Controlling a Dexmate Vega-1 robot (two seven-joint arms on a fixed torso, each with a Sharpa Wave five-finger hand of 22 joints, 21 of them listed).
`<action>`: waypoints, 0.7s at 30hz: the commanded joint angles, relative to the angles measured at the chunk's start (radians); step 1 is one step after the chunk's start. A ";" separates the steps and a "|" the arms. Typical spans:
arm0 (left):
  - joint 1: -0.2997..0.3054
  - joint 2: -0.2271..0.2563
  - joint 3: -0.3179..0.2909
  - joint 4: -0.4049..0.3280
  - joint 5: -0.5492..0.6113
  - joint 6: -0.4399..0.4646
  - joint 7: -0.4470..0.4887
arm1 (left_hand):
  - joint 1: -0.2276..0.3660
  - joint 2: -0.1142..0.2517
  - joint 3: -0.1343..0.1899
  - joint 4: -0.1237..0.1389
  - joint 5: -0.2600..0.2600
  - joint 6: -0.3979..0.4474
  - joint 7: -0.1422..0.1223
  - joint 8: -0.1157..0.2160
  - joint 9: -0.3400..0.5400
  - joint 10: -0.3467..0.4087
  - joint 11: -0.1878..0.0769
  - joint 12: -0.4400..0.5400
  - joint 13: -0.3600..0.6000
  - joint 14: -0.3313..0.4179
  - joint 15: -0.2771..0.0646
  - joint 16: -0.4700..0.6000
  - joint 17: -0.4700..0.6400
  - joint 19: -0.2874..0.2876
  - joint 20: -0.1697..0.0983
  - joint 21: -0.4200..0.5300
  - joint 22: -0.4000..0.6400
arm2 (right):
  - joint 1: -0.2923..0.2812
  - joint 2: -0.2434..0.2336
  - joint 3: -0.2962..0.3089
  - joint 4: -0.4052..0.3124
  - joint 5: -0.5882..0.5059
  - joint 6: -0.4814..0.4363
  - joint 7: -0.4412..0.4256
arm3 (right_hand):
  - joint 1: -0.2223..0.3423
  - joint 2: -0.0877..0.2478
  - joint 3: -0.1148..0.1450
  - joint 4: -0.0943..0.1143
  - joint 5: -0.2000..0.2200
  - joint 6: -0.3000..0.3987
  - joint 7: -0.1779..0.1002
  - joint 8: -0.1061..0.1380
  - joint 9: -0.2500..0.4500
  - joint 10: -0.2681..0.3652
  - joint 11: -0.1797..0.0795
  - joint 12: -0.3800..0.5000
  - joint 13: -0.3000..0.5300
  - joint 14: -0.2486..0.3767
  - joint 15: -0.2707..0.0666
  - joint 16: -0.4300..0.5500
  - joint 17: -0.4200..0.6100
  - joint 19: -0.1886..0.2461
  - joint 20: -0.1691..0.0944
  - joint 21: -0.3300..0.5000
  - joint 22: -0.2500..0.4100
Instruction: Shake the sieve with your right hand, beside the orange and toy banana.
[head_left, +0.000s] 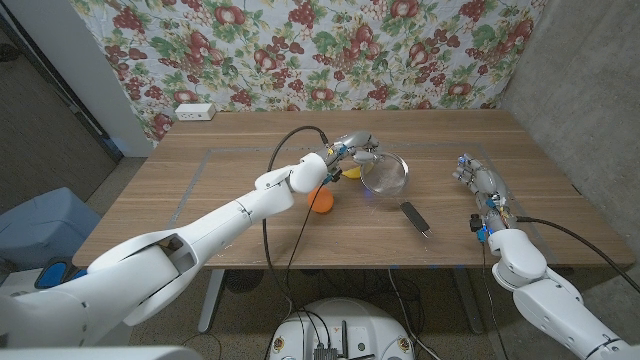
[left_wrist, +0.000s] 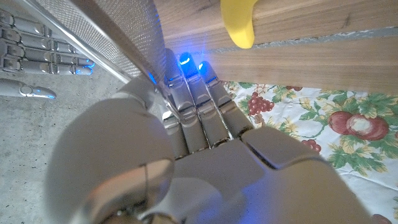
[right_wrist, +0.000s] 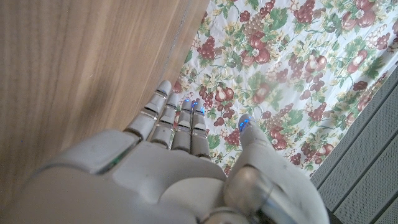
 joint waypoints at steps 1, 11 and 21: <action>-0.010 -0.007 -0.011 0.027 0.006 -0.037 0.052 | 0.072 0.065 -0.005 -0.001 0.008 0.004 0.001 0.009 0.043 0.140 -0.139 0.005 0.008 0.005 -0.121 0.008 0.003 -0.006 -0.056 0.008 0.002 | -0.031 -0.061 0.027 -0.119 -0.001 -0.126 -0.026 | -0.007 0.003 0.001 -0.004 0.003 0.014 -0.007 0.006 0.006 0.012 -0.003 0.005 0.004 0.009 -0.001 0.009 0.006 0.002 0.002 -0.002 0.004; -0.019 -0.013 -0.014 0.045 0.009 -0.057 0.074 | 0.076 0.066 -0.010 0.001 0.008 0.001 0.000 0.015 0.051 0.138 -0.140 0.008 0.021 0.004 -0.121 0.008 0.007 -0.009 -0.055 0.015 0.004 | -0.061 -0.110 0.052 -0.209 0.021 -0.249 -0.025 | -0.003 0.013 0.007 -0.004 0.006 0.017 -0.015 0.006 0.006 0.015 -0.009 0.006 0.005 0.013 -0.010 0.014 0.012 0.001 -0.004 -0.004 0.005; -0.026 -0.016 -0.015 0.059 0.010 -0.072 0.083 | 0.079 0.067 -0.014 0.002 0.008 0.000 -0.002 0.019 0.054 0.137 -0.140 0.011 0.033 0.003 -0.121 0.008 0.011 -0.011 -0.055 0.022 0.005 | -0.085 -0.174 0.082 -0.304 0.050 -0.411 -0.028 | 0.000 0.015 0.010 -0.005 0.008 0.017 -0.014 0.005 0.007 0.017 -0.008 0.005 0.007 0.014 -0.011 0.017 0.018 0.004 -0.003 -0.004 0.006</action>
